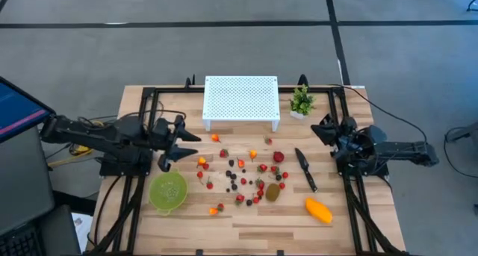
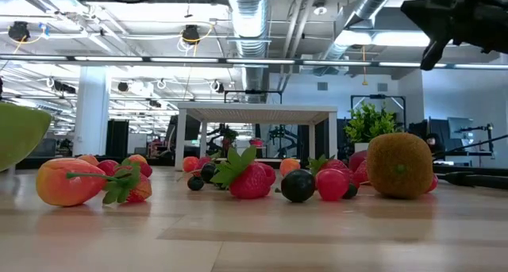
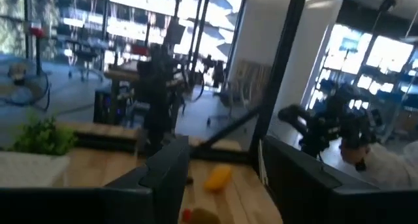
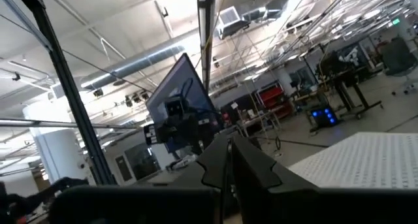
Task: Pick & Place Fruit
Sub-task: Put the green strainer bowl on the shelf
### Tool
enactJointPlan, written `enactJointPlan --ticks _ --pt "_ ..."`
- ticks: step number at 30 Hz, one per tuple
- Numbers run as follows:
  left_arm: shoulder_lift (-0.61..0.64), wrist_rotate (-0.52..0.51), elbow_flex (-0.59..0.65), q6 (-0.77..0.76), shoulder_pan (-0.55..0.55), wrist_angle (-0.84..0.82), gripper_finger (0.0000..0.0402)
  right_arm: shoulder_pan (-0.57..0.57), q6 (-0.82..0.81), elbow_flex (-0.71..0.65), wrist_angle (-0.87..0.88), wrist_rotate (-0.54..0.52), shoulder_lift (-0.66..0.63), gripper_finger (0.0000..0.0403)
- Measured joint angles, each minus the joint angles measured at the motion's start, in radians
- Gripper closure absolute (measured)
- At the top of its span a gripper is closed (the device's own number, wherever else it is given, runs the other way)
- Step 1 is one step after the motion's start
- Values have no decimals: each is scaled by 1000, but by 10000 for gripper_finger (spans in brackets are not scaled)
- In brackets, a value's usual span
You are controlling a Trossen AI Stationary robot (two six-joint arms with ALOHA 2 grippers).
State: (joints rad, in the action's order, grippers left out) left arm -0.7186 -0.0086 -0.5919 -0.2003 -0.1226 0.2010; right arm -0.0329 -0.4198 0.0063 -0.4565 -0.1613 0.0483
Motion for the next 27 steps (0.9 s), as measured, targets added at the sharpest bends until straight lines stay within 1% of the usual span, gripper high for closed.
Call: enactJointPlan --ticks 3,6,10,14,18,27 --pt "-5 0 -70 -31 0 -152 211 0 0 0 -1 -20 19 386" --pt "-5 0 -112 -65 0 -277 211 -1 0 11 5 -23 50 386" --pt "-6 1 -147 -90 0 -406 211 -11 0 74 -4 -23 125 386" --pt "-11 1 -154 -139 0 -497 211 -13 20 152 0 -11 238 386" --pt "-13 2 -156 -174 0 -602 211 -13 37 218 11 4 383 388" --pt "-50 29 -156 -176 0 -778 211 -13 15 303 7 4 677 401"
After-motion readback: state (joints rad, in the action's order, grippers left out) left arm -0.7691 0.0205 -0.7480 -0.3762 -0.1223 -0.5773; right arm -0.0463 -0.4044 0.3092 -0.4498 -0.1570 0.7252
